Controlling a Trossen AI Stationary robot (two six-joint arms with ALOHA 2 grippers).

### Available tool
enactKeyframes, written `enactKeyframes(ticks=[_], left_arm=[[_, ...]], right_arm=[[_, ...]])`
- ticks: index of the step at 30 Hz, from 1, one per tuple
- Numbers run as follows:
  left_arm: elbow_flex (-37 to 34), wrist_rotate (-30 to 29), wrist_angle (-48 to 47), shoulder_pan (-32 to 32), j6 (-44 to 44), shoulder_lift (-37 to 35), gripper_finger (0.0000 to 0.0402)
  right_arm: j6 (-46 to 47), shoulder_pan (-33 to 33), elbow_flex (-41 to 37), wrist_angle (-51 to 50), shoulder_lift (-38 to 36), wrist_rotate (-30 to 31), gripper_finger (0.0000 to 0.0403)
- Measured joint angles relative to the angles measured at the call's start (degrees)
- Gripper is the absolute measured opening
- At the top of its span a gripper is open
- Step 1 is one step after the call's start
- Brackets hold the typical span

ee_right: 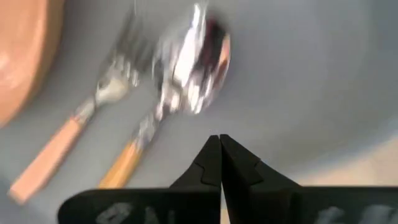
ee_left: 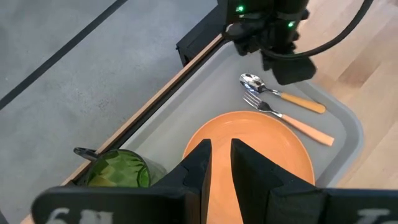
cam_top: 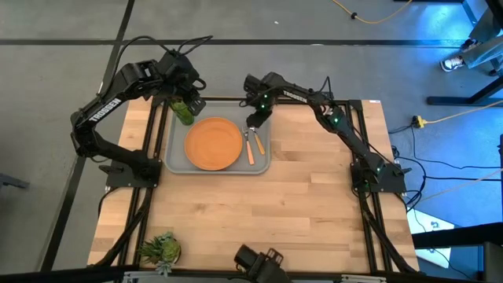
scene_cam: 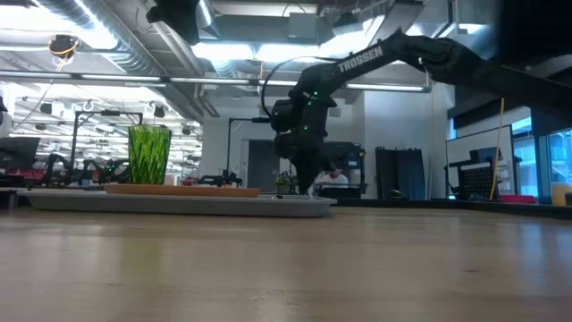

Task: Pick and place plate/cup/fork/spoon on tray
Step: Adjust the orange spoon on the gray serving tray

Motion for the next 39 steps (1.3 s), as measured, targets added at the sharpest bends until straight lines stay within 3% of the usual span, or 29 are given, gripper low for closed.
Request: enactKeyframes(ticks=[5, 16, 23, 39], left_arm=[[0.0, 0.0, 0.0, 0.0, 0.0, 0.0, 0.0053], [0.0, 0.0, 0.0, 0.0, 0.2, 0.0, 0.0053], [0.0, 0.0, -0.1, 0.0, 0.2, 0.0, 0.0053], [0.0, 0.0, -0.1, 0.0, 0.3, 0.0, 0.0053]], right_arm=[[3.6, 2.6, 0.0, -5.8, -0.2, -0.1, 0.0000], [6.4, 5.7, 0.0, -5.1, -0.1, 0.0, 0.0039], [13.7, 5.9, 0.0, -5.2, -0.1, 0.0, 0.0041], [18.4, 7.1, -1.2, -0.9, 0.0, 1.8, 0.0042]])
